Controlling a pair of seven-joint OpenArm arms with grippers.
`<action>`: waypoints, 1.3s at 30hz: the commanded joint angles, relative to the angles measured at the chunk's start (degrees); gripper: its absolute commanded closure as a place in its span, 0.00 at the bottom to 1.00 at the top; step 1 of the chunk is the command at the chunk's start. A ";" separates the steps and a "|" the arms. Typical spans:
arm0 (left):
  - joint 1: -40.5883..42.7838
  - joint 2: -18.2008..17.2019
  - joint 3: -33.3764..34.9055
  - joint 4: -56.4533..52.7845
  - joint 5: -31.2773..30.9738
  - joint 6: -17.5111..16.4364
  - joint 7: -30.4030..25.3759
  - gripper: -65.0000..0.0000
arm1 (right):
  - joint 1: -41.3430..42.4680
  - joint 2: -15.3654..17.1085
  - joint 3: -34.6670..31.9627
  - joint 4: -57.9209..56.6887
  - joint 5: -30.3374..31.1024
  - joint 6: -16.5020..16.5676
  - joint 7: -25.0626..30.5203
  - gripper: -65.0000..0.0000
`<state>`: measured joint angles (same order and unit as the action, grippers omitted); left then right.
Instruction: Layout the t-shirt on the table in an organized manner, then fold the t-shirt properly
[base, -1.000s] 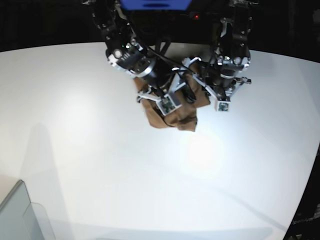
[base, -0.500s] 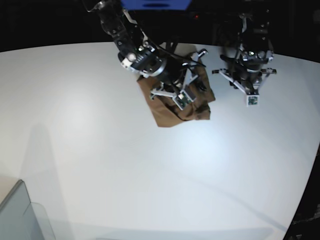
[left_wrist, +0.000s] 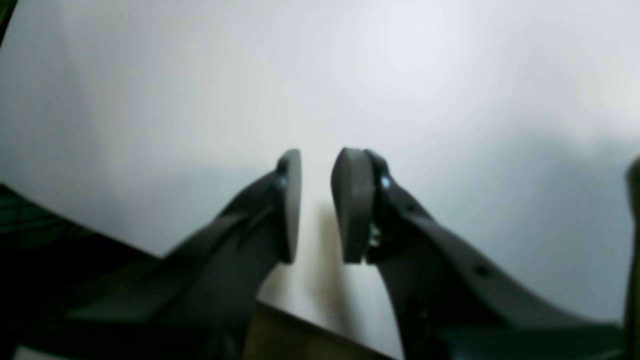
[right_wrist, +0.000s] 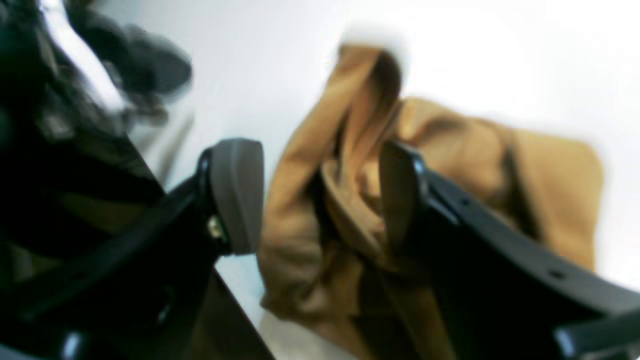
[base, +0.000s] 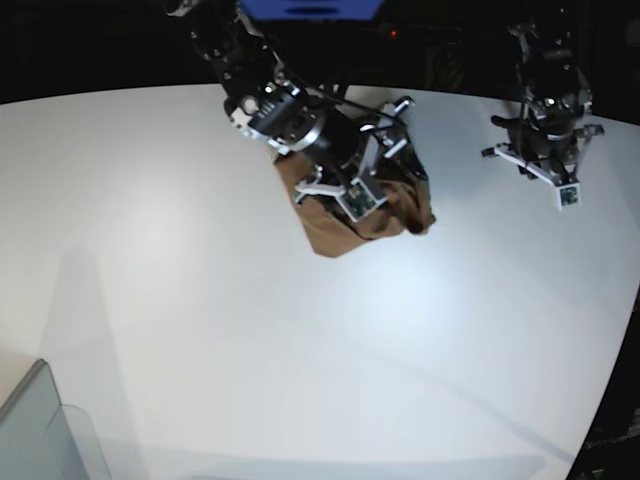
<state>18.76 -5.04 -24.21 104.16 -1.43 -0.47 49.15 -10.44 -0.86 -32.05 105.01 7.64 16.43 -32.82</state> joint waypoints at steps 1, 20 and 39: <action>-0.17 -0.54 -0.63 1.03 0.24 0.07 -0.84 0.78 | -0.60 0.29 -0.17 2.99 0.67 0.32 1.39 0.43; 0.44 -0.10 -3.62 4.37 0.16 0.07 -0.84 0.78 | -1.74 3.28 3.79 3.16 0.67 0.06 1.48 0.43; 5.98 1.21 -3.53 11.14 -48.02 0.07 -0.84 0.78 | -6.05 4.95 9.59 6.50 0.67 0.06 8.60 0.42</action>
<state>24.77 -3.46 -27.55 114.37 -49.12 -0.08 49.12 -16.78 4.32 -22.26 110.41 7.77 16.23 -25.52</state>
